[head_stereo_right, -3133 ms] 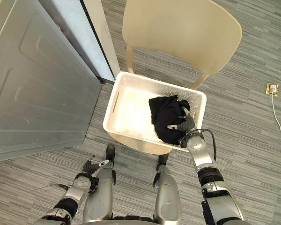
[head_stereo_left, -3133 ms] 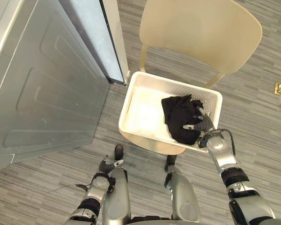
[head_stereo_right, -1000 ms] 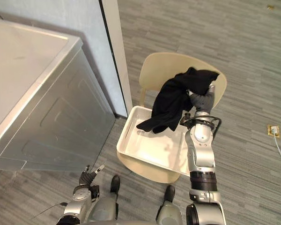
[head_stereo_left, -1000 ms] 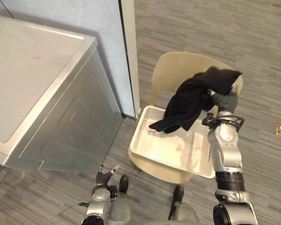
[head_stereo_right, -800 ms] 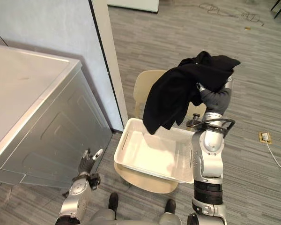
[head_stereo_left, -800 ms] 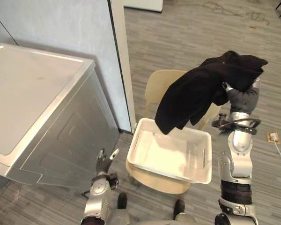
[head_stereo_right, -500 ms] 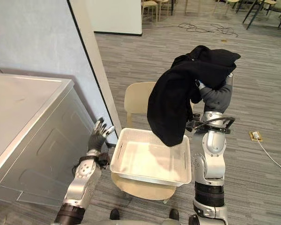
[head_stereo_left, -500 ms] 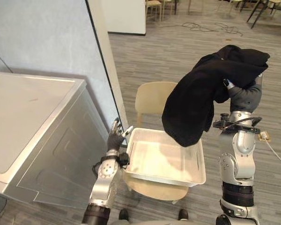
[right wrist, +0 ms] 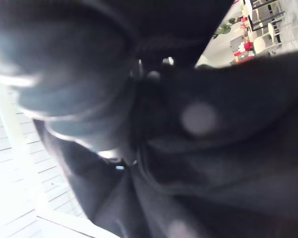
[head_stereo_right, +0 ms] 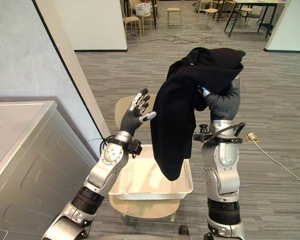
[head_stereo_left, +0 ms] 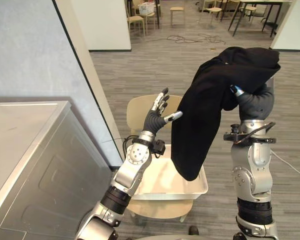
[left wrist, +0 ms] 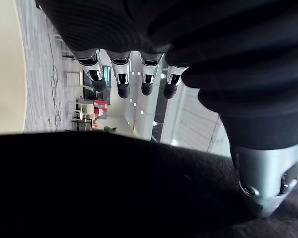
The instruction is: Pick up the laundry basket with both hands and put the clothes into the washing machine.
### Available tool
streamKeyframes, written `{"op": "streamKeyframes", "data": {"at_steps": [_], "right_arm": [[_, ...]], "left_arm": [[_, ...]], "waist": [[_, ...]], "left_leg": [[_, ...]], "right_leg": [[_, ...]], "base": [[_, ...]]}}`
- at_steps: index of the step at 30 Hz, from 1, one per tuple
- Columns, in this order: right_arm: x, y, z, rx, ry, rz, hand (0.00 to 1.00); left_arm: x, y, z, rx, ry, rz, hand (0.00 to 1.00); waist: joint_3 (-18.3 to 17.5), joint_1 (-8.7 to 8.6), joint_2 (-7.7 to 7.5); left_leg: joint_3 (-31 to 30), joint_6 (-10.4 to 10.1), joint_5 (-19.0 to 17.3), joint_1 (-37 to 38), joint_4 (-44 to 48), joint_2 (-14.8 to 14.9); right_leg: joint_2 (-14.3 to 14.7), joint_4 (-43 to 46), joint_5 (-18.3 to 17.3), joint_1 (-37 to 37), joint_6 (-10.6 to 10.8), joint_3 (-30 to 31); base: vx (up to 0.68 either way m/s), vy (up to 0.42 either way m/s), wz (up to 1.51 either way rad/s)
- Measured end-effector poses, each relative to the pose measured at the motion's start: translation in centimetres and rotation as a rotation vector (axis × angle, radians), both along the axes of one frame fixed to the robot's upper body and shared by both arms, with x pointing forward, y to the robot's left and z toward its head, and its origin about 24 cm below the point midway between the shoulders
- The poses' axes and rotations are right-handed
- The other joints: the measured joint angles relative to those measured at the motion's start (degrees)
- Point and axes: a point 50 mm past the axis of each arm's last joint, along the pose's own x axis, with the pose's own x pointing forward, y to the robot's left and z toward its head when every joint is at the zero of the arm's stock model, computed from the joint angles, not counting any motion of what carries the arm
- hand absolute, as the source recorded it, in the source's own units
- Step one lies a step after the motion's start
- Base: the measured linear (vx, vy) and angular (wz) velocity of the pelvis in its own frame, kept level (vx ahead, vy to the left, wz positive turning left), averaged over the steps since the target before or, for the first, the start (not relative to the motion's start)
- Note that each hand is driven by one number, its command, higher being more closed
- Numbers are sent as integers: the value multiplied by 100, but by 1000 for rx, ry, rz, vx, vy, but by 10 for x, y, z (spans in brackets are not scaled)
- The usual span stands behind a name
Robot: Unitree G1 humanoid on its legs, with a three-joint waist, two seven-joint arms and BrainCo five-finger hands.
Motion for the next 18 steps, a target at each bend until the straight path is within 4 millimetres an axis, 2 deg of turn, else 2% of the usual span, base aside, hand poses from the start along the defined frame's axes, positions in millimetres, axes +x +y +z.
{"op": "streamKeyframes", "data": {"at_steps": [6, 9, 15, 16, 18], "right_arm": [[-2, 7, -7, -7, 23, 37, 100], [-3, 11, -6, -9, 20, 57, 100], [-7, 13, -8, 0, 18, 63, 100], [-7, 13, -8, 2, 21, 65, 100], [-7, 14, -9, 7, 25, 64, 100]], "left_arm": [[-2, -23, 7, 60, -41, -106, 0], [-1, -28, 11, 74, -56, -121, 0], [0, -44, 21, 117, -99, -185, 0], [0, -44, 21, 114, -95, -195, 100], [-2, -48, 19, 107, -80, -227, 100]], "waist": [[-153, -45, 25], [-197, -121, 49], [-228, -168, 89], [-234, -175, 98], [-240, -195, 108]], "left_leg": [[23, -9, -6, 1, 0, -2], [13, -9, -6, 1, 0, -3], [-77, -8, -5, 2, 0, -6], [-92, -8, -5, 2, 0, -6], [-101, -8, -5, 2, 0, -6]], "right_leg": [[-1, 3, 1, -9, 0, 20], [-3, 4, -6, -3, 9, 12], [-10, 3, -19, 43, 24, -53], [-11, 1, -23, 43, 29, -54], [-12, -3, -34, 51, 43, -62]], "base": [[-24, -5, -1], [0, 0, 0], [-15, -2, 5], [-13, -3, 4], [-8, -1, 2]]}}
